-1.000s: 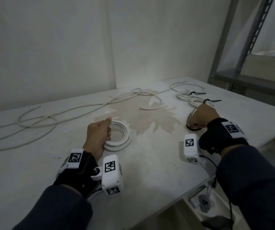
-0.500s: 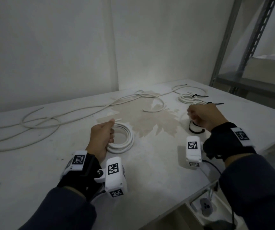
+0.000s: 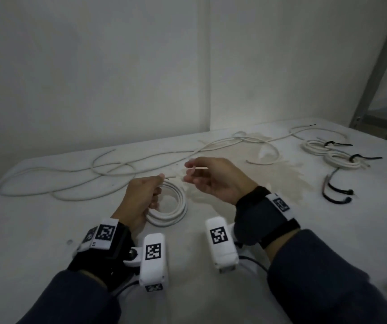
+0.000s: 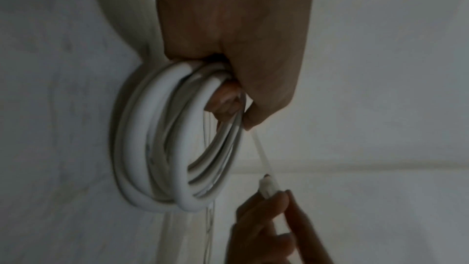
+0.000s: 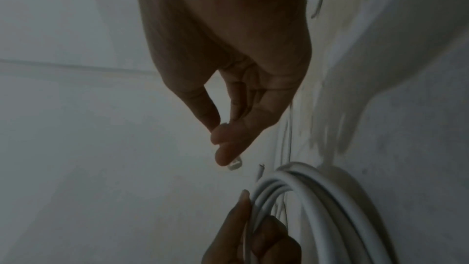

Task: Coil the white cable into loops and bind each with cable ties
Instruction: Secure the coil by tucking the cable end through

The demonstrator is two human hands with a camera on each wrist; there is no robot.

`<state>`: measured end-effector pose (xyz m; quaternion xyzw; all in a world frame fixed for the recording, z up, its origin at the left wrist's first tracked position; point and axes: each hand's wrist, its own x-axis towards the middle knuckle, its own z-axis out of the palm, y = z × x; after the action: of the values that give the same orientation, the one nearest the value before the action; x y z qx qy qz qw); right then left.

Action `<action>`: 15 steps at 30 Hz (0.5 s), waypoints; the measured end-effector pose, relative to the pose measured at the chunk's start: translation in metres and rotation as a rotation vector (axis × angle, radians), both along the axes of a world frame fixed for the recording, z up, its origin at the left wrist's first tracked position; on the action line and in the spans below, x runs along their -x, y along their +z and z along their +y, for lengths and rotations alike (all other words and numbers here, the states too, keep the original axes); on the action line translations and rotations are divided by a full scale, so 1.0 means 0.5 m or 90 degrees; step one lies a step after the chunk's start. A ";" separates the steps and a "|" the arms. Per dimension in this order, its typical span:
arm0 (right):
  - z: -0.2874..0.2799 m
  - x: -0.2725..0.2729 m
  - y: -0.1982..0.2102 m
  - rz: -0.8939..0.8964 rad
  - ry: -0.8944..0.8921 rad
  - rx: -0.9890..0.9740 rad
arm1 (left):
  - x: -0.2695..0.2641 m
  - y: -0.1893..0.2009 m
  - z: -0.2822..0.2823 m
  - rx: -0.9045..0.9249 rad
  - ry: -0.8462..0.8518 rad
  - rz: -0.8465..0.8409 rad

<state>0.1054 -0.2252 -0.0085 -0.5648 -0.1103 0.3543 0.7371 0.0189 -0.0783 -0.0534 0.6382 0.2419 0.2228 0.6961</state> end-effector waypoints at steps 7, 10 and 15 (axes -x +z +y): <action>0.118 0.046 -0.019 -0.022 0.038 -0.018 | 0.021 -0.016 0.057 0.047 0.020 -0.009; 0.129 0.043 -0.029 -0.062 0.024 -0.013 | 0.015 -0.019 0.056 0.028 0.005 -0.015; 0.122 0.032 -0.050 -0.121 0.050 -0.007 | 0.008 -0.025 0.058 -0.017 0.001 -0.031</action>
<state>0.0892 -0.1641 -0.0338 -0.5870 -0.2034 0.3270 0.7122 0.0151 -0.0492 -0.0660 0.6418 0.2219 0.2420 0.6931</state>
